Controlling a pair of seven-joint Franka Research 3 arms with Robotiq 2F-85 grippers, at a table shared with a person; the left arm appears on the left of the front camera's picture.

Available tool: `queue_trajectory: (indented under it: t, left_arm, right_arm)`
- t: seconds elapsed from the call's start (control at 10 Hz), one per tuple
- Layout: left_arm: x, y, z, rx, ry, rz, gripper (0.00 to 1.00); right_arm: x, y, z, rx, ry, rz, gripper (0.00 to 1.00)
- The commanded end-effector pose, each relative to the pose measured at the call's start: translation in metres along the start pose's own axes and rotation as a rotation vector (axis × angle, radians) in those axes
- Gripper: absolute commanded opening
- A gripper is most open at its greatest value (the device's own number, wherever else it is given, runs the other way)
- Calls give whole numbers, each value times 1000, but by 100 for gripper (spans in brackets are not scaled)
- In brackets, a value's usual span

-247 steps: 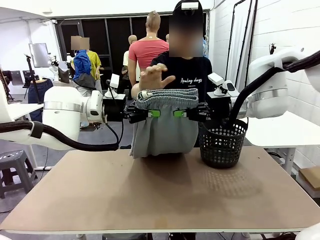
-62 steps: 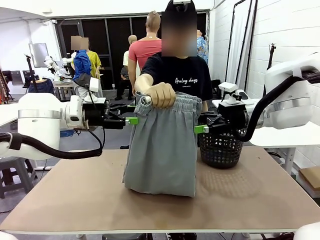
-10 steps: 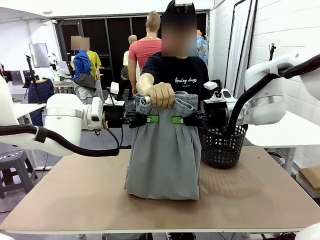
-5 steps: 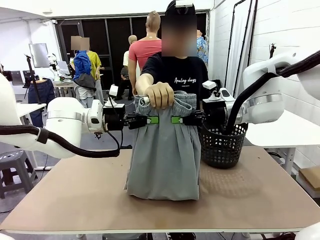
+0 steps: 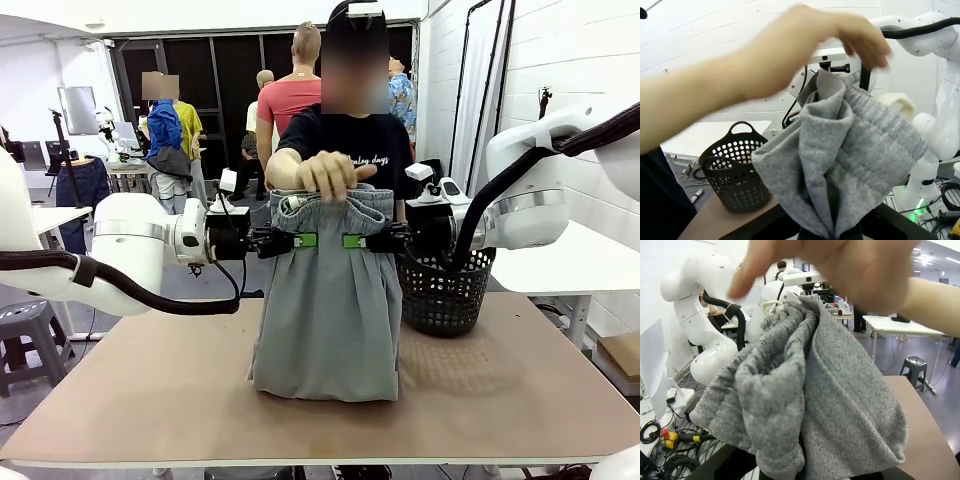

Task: Fold the training pants.
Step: Fold the Training pants in half.

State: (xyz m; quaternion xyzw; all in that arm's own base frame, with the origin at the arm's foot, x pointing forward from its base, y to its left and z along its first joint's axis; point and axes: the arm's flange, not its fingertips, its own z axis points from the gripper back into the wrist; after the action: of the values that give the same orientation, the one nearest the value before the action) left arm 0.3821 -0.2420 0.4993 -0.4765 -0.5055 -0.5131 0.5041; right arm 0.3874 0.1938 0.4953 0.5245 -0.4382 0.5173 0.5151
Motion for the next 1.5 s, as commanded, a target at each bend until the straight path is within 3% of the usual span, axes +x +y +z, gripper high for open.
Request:
queue_trajectory:
  t: [0.0, 1.4]
  left_arm:
    - [4, -2, -2, 3, 10, -22, 0]
    - [4, -2, -2, 3, 10, -22, 0]
  right_arm:
    - [1, 2, 0, 3, -5, -2, 0]
    - [1, 2, 0, 3, -5, -2, 0]
